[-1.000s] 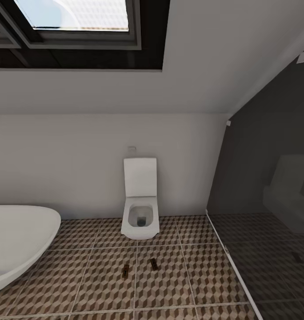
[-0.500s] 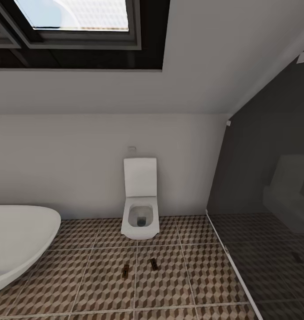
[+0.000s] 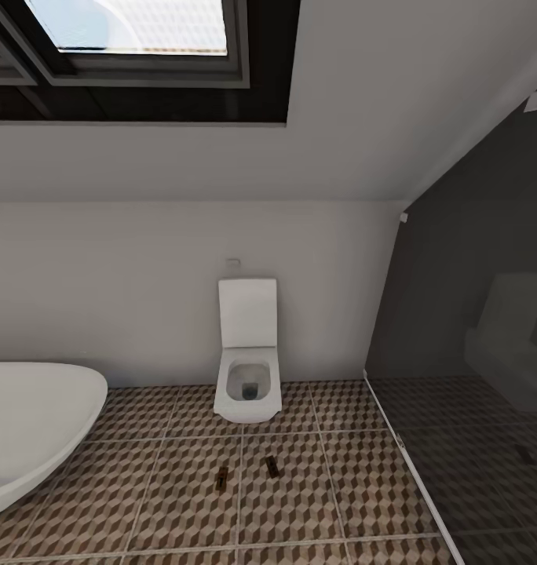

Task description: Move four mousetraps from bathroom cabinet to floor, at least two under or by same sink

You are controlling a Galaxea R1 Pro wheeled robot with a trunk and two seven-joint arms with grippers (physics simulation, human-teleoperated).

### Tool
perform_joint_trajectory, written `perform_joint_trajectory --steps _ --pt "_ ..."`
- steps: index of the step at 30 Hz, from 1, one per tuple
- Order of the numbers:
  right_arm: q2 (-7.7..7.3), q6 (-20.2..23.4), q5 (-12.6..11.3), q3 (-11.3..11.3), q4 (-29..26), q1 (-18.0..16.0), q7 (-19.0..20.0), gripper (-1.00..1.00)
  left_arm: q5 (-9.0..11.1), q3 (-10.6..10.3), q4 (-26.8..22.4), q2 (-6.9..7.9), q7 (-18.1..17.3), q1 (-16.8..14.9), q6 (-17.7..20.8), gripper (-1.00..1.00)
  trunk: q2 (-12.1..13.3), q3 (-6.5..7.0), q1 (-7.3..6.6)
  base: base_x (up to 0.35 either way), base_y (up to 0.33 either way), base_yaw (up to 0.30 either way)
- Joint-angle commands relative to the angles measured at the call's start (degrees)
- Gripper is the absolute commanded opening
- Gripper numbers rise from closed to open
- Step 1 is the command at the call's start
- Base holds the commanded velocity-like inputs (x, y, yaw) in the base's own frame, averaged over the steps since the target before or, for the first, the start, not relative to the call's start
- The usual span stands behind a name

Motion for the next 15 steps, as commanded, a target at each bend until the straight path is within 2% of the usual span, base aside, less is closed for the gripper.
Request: perform_joint_trajectory --steps 1,15 --pt "-0.01 -0.13 -0.29 0.49 0.01 -0.04 -0.22 1.0 0.29 -0.51 0.19 -0.03 0.22 -0.1 -0.29 1.0 -0.13 -0.13 0.04 0.0 0.0 0.0" --pt "-0.01 -0.11 -0.29 0.49 0.01 -0.04 -0.22 1.0 0.29 -0.51 0.19 -0.03 0.22 -0.1 -0.28 1.0 -0.13 -0.13 0.04 0.0 0.0 0.0"
